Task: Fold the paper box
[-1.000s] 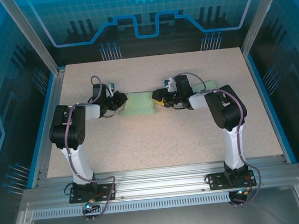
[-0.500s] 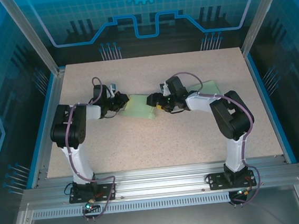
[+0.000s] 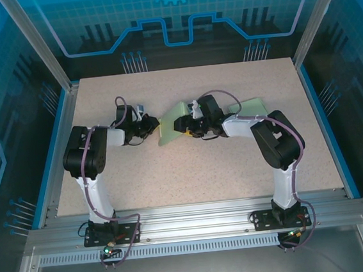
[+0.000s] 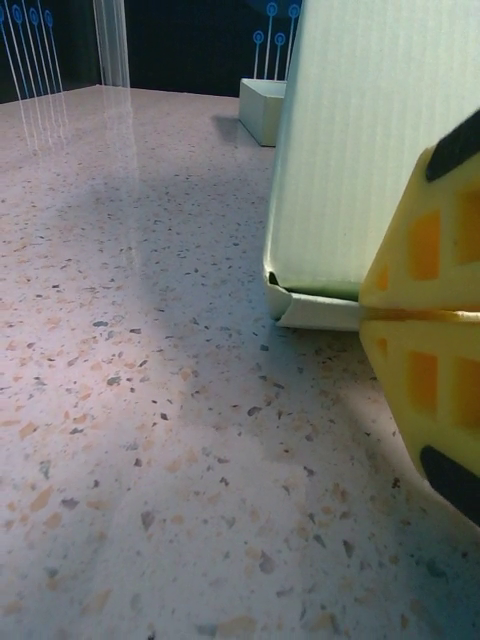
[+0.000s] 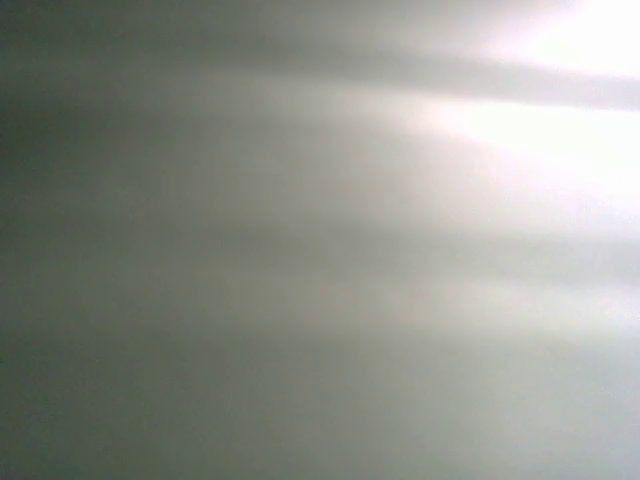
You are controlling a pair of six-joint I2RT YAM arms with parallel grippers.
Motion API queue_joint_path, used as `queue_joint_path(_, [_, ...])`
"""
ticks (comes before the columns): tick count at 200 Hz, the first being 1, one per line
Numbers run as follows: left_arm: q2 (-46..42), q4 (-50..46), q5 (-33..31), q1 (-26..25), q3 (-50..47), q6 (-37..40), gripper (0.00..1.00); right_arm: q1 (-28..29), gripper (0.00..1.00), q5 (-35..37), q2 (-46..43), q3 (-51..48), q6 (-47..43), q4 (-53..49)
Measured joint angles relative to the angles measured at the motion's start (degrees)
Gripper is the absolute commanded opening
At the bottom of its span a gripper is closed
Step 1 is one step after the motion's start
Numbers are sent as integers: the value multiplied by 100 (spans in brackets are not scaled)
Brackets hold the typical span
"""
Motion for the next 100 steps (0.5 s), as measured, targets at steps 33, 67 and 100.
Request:
queue_joint_path(33, [-37, -20, -35, 50, -66, -20, 50, -81, 52, -17, -7, -20, -20, 20])
queue_joint_path(67, [-603, -284, -2, -7, -297, 201, 73, -214, 52, -76, -26, -122, 101, 35])
queue_joint_path(100, [-1652, -72, -219, -74, -831, 1014, 81, -433, 52, -400, -125, -297, 533, 26])
